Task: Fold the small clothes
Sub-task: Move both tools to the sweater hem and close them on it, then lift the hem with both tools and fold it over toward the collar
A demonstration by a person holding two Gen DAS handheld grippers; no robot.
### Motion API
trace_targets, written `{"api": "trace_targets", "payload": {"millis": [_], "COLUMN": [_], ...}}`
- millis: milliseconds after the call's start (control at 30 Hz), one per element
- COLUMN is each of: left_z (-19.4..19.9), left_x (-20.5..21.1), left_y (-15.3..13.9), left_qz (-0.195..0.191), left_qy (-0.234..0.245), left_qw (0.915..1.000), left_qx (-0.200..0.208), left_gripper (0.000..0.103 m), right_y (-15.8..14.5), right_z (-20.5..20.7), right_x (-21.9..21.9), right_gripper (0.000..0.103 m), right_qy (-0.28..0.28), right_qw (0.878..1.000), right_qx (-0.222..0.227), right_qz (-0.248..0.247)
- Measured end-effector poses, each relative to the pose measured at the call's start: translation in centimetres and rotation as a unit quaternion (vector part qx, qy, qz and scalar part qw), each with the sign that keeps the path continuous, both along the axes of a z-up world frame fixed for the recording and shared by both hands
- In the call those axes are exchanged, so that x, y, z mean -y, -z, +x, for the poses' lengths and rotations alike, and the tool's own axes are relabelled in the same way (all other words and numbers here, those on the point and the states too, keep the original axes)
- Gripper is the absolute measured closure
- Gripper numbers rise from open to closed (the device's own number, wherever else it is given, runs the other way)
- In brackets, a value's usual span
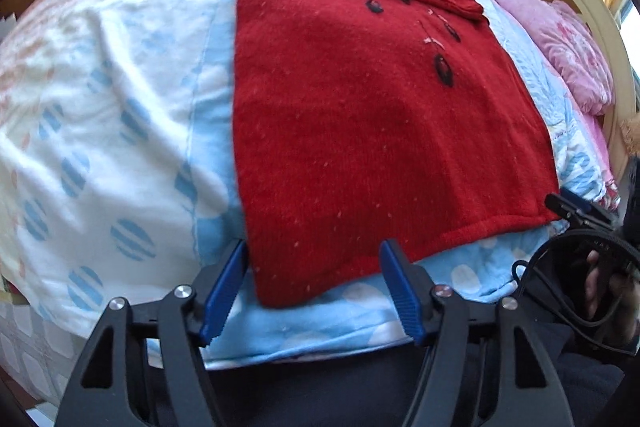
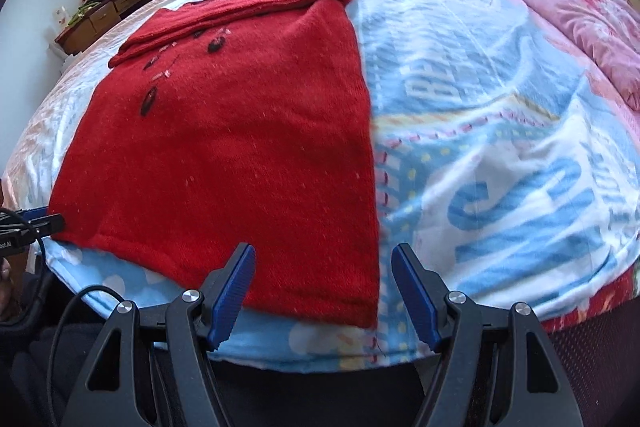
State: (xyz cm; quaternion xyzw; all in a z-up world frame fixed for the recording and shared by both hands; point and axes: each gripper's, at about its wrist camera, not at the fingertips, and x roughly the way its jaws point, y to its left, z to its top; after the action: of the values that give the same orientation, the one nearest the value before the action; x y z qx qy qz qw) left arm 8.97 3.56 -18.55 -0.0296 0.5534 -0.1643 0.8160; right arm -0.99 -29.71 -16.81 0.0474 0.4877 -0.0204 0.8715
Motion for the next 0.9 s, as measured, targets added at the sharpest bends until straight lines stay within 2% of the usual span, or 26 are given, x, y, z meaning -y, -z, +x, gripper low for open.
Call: {"api": "trace_targets", "payload": {"millis": [33, 100, 133, 267, 400, 533, 667, 800, 867, 900], "left_z": [0.0, 0.1, 0.1, -0.3, -0.8, -1.1, -0.8, -0.5, -0.6, -0.5], "left_x": [-0.2, -0.4, -0.4, -0.3, 0.3, 0.7, 0.0, -0.2, -0.1, -0.1], "left_y": [0.2, 0.7, 0.9, 0.6, -0.6, -2.0, -1.8, -1.4, -1.7, -2.1], "left_qz": [-0.006, -0.019, -0.022, -0.025, -0.006, -0.008, -0.017, -0.023, -0.027, -0.033], "left_qy": [-0.002, -0.001, 0.002, 0.008, 0.018, 0.027, 0.026, 0.027, 0.028, 0.029], "left_qw": [1.0000, 0.9995, 0.9993, 0.9993, 0.9998, 0.9990, 0.9990, 0.9990, 0.9986, 0.9981], "left_qx": [-0.006, -0.023, -0.030, -0.026, 0.001, 0.035, 0.032, 0.029, 0.036, 0.043], "left_gripper": [0.040, 0.070, 0.077, 0.086, 0.088, 0.088, 0.088, 0.089, 0.089, 0.089], "right_y": [0.1, 0.3, 0.3, 0.4, 0.8, 1.2, 1.6, 1.2, 0.9, 0.7], "right_z": [-0.1, -0.2, -0.2, -0.2, -0.2, -0.1, 0.1, 0.0, -0.1, -0.2], "right_x": [0.1, 0.3, 0.4, 0.3, 0.3, 0.4, 0.3, 0.7, 1.0, 1.2], "right_gripper": [0.032, 0.032, 0.032, 0.032, 0.032, 0.032, 0.034, 0.059, 0.088, 0.095], "right_qy": [0.001, 0.002, 0.002, -0.002, -0.001, 0.000, 0.001, 0.008, 0.007, 0.006], "right_qw": [1.000, 1.000, 1.000, 0.999, 0.999, 0.998, 0.998, 0.998, 0.997, 0.997], "right_qx": [-0.002, -0.007, -0.007, -0.008, -0.017, -0.023, -0.029, -0.025, -0.018, -0.014], "right_qz": [0.003, 0.010, 0.017, 0.032, 0.045, 0.051, 0.055, 0.062, 0.073, 0.078]}}
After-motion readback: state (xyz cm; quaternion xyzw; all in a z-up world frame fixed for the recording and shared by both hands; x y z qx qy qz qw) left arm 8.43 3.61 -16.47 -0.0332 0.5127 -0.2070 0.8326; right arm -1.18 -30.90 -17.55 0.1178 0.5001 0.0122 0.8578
